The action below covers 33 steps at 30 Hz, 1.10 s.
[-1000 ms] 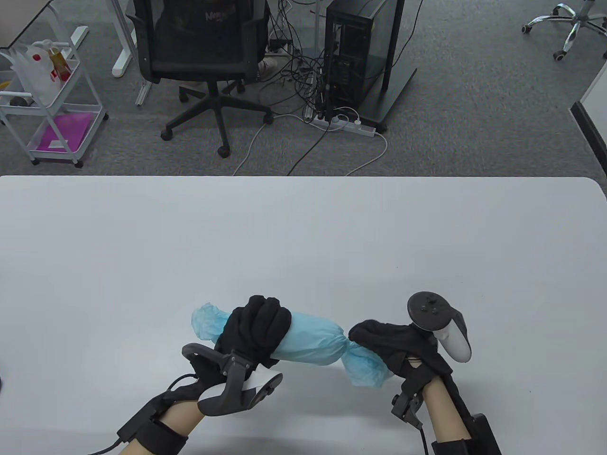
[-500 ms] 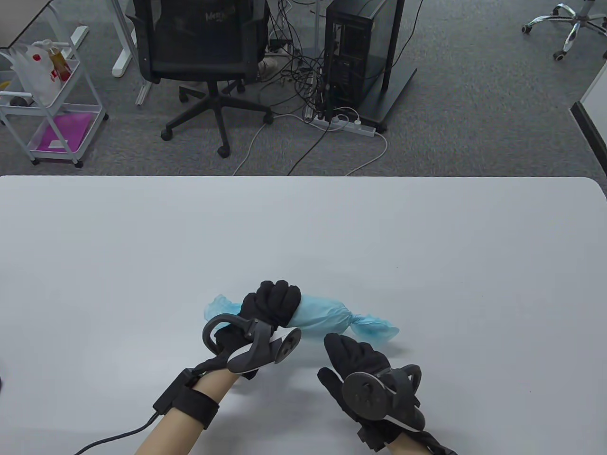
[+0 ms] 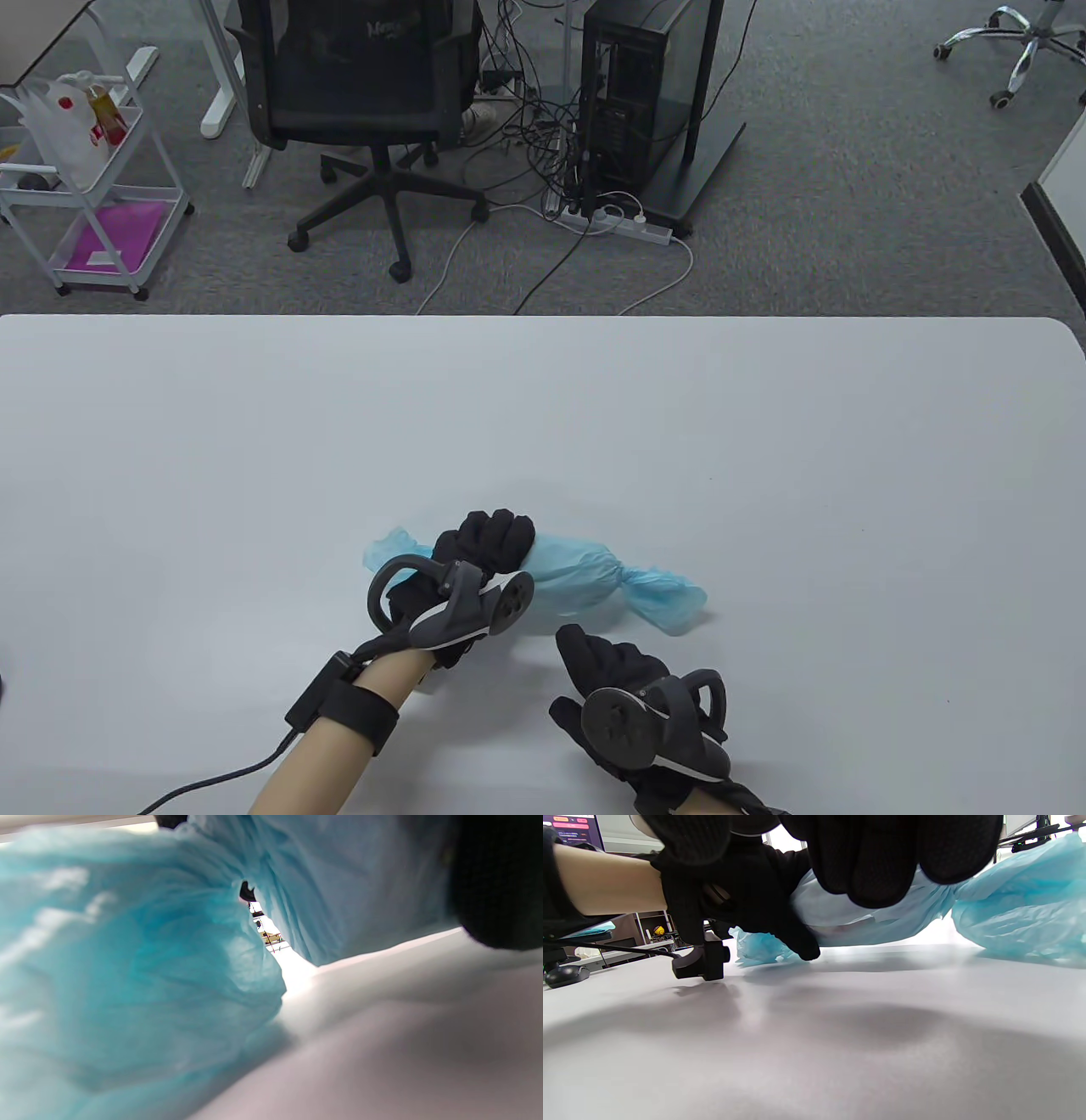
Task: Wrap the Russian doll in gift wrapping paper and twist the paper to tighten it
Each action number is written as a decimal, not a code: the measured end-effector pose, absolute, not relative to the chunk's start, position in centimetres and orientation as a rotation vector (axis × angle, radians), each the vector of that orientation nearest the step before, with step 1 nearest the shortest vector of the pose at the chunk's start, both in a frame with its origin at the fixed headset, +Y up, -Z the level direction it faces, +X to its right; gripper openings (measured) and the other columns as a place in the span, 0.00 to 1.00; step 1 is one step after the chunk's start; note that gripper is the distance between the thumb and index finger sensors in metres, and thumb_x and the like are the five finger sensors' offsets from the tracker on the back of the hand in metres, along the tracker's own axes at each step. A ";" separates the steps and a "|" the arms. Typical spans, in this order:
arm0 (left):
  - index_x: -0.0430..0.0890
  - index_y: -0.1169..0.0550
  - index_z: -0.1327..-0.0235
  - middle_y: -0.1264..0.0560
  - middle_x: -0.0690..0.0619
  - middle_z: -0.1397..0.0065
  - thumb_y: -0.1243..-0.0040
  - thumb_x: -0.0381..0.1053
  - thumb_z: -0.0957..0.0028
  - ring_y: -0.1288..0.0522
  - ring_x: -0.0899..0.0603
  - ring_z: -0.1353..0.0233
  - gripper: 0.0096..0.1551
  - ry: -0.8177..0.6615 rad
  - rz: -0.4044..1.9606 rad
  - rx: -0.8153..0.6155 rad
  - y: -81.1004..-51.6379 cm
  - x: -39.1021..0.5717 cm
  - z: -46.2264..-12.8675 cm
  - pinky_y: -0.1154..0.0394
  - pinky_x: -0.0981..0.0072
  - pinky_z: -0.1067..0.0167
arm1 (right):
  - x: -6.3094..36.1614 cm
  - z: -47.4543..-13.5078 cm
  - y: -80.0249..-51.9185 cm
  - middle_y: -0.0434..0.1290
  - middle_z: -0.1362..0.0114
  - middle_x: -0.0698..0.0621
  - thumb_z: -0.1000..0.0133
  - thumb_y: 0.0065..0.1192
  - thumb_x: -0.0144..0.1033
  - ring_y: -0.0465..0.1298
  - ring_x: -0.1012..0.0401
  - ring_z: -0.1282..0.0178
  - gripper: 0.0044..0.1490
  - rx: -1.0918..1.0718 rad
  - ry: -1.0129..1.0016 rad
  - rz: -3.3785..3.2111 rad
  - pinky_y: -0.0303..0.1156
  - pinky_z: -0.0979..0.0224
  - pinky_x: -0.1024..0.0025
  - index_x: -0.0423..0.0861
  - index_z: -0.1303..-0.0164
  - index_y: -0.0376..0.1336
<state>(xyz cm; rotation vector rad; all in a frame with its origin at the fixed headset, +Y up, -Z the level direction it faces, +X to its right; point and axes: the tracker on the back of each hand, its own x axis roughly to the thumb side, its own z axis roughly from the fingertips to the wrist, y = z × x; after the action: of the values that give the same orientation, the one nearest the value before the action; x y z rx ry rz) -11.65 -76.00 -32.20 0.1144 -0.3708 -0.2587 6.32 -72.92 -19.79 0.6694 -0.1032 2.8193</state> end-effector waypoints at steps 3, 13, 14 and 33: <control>0.63 0.56 0.27 0.46 0.64 0.18 0.31 0.77 0.73 0.32 0.50 0.18 0.68 -0.372 -0.269 0.082 -76.1 -11.8 -32.6 0.25 0.62 0.26 | 6.3 -19.9 -73.0 0.69 0.26 0.46 0.46 0.58 0.55 0.77 0.51 0.34 0.46 0.662 -0.087 2.825 0.71 0.35 0.44 0.42 0.24 0.49; 0.65 0.58 0.27 0.48 0.66 0.17 0.32 0.75 0.72 0.35 0.51 0.15 0.67 -0.378 -0.198 -0.032 -76.4 -12.1 -33.9 0.30 0.59 0.21 | 6.4 -20.2 -73.5 0.69 0.26 0.46 0.45 0.58 0.54 0.76 0.50 0.34 0.46 0.657 -0.023 2.821 0.71 0.34 0.44 0.43 0.24 0.49; 0.66 0.58 0.28 0.49 0.67 0.17 0.32 0.75 0.73 0.35 0.52 0.15 0.68 -0.376 -0.196 -0.035 -76.4 -12.1 -33.9 0.30 0.59 0.21 | 6.4 -20.2 -73.6 0.69 0.26 0.46 0.45 0.58 0.54 0.76 0.50 0.34 0.46 0.657 -0.016 2.819 0.71 0.34 0.44 0.43 0.24 0.49; 0.67 0.59 0.28 0.54 0.66 0.15 0.35 0.75 0.75 0.41 0.50 0.12 0.67 -0.399 -0.138 0.050 -73.6 -13.3 -32.4 0.38 0.52 0.17 | 6.3 -20.5 -74.3 0.68 0.26 0.45 0.46 0.58 0.54 0.76 0.50 0.34 0.46 0.662 0.091 2.824 0.70 0.34 0.43 0.43 0.24 0.49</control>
<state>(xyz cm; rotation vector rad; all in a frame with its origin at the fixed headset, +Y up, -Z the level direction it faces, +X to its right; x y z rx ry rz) -13.34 -73.64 -32.43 0.0498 -0.3990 -0.1376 6.32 -74.33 -20.53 0.6622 0.0905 2.8239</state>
